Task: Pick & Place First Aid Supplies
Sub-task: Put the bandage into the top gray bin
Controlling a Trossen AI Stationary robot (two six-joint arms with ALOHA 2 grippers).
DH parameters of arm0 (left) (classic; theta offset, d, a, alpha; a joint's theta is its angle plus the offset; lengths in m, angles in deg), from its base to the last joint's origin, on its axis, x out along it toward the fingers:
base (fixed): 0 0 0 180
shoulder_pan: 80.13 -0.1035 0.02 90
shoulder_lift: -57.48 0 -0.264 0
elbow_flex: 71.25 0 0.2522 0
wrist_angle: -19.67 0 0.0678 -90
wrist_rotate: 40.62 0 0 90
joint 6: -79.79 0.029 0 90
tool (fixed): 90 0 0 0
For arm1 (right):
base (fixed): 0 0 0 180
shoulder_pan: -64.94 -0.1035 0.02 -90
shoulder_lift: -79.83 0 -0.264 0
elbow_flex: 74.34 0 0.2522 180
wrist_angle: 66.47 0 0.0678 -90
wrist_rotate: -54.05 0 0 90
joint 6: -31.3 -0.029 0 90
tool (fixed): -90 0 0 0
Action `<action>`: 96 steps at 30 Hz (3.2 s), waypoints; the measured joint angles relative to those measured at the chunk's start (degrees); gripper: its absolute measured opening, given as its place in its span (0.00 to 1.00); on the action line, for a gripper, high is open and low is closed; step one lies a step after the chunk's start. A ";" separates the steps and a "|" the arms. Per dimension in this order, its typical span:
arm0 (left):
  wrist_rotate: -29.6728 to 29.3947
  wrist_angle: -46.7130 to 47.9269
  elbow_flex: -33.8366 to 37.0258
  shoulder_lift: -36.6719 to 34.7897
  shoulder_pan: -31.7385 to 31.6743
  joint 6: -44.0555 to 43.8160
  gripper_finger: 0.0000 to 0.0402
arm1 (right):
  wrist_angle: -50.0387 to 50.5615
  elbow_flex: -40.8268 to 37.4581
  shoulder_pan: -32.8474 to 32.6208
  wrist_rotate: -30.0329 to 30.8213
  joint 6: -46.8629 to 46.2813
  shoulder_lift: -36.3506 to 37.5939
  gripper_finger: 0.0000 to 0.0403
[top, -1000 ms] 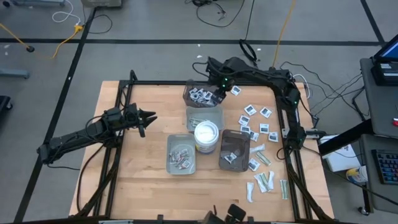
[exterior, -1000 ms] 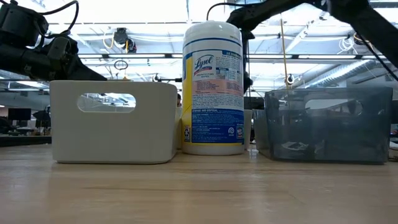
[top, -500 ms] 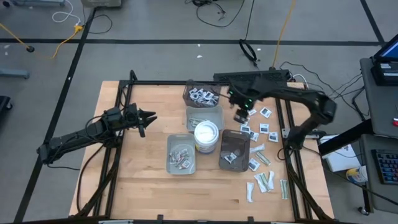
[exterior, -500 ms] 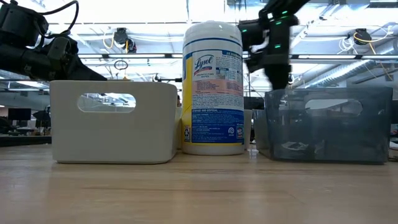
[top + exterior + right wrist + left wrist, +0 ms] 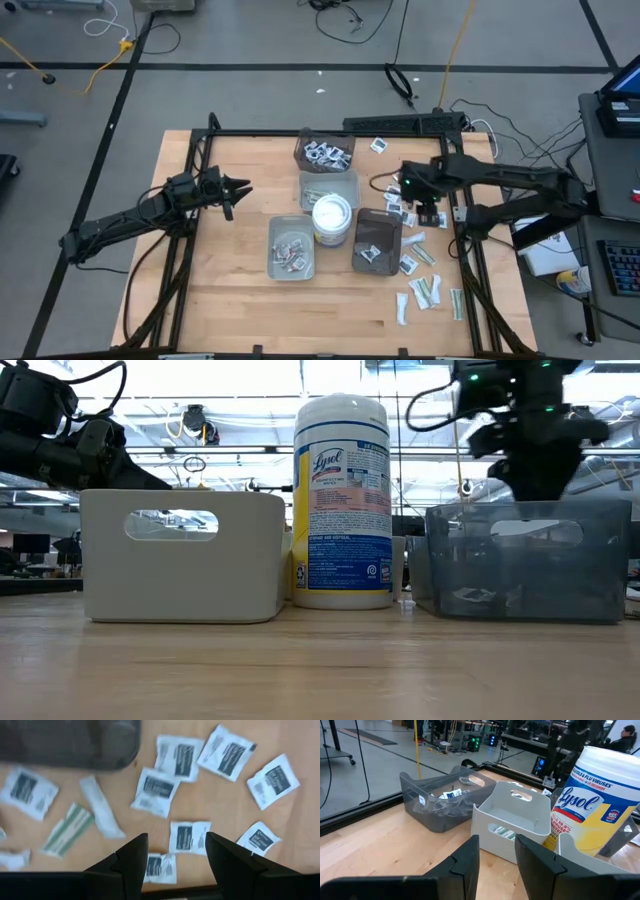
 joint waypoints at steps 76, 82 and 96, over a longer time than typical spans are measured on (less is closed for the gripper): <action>0.00 0.00 0.00 0.00 0.00 -0.01 0.32 | -12.38 -12.05 -19.24 -7.55 -0.44 -18.00 0.01; 0.00 0.01 0.00 0.00 -0.01 -0.01 0.32 | -12.38 -12.05 -19.22 -7.69 -0.44 -18.00 0.11; 0.00 0.00 0.00 0.00 0.00 0.00 0.32 | -15.85 -12.64 -19.25 -11.96 -0.04 -19.73 0.15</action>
